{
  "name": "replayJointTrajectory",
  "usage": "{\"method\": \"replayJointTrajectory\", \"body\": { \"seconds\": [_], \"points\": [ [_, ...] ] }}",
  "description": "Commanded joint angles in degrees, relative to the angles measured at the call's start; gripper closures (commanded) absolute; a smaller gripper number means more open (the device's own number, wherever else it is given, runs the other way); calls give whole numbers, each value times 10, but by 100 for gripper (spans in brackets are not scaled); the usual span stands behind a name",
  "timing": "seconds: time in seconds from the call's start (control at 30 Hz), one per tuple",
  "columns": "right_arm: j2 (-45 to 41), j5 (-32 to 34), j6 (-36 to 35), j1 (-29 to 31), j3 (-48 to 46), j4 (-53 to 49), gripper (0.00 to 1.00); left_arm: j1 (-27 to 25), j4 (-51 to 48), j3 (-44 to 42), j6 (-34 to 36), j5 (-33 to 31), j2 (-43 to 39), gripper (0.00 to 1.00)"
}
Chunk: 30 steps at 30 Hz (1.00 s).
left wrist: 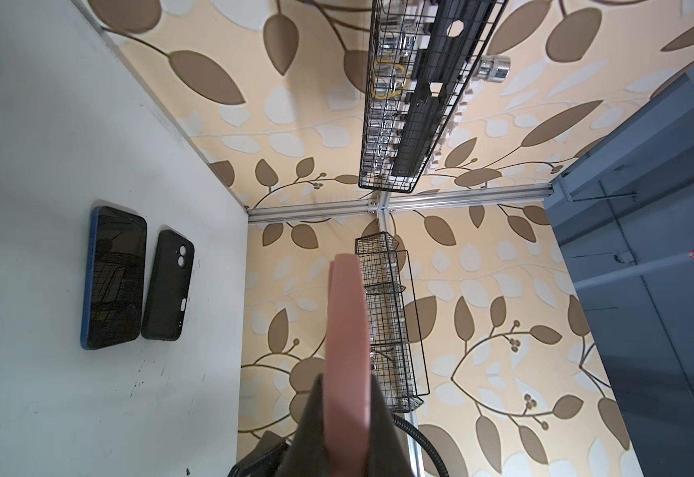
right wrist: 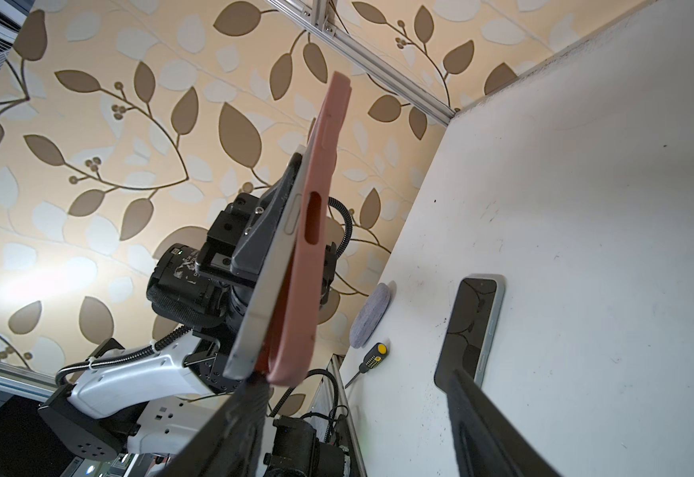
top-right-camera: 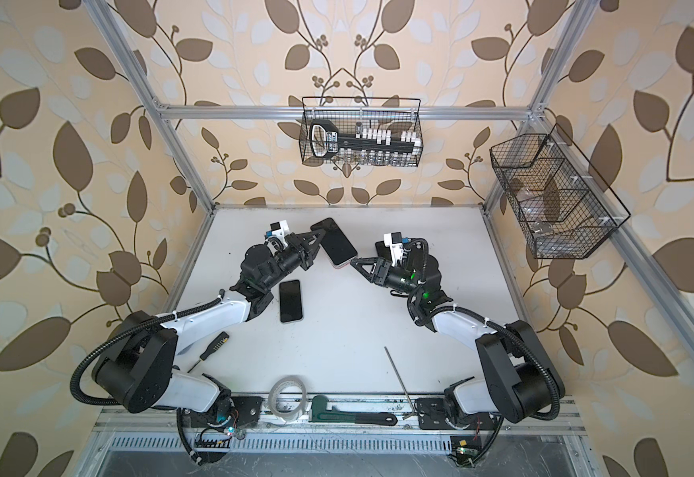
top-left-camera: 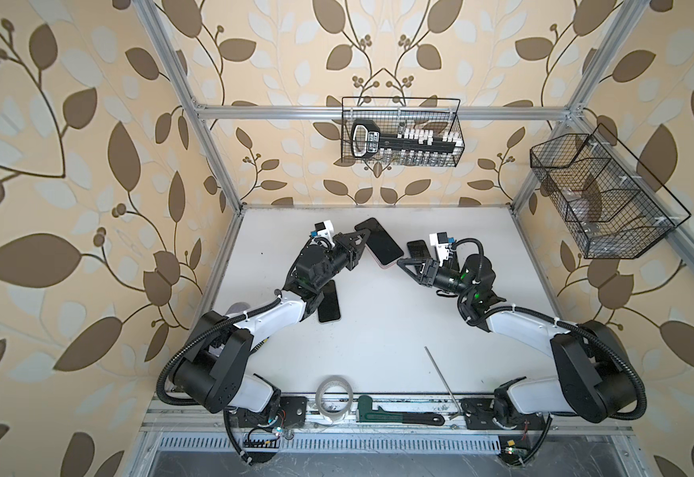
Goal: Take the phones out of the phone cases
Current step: 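Hold the pink-framed phone with the left gripper while the right gripper pinches its pink frame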
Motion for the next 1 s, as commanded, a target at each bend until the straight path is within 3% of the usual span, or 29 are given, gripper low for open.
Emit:
{"method": "replayJointTrajectory", "body": {
  "seconds": [0.0,0.97],
  "points": [
    [12,12,38,-3,7,63,31,-31,58,29,14,42,-3,100],
    [13,20,91,-11,-5,113,41,-49,36,55,58,30,33,100]
  ]
}}
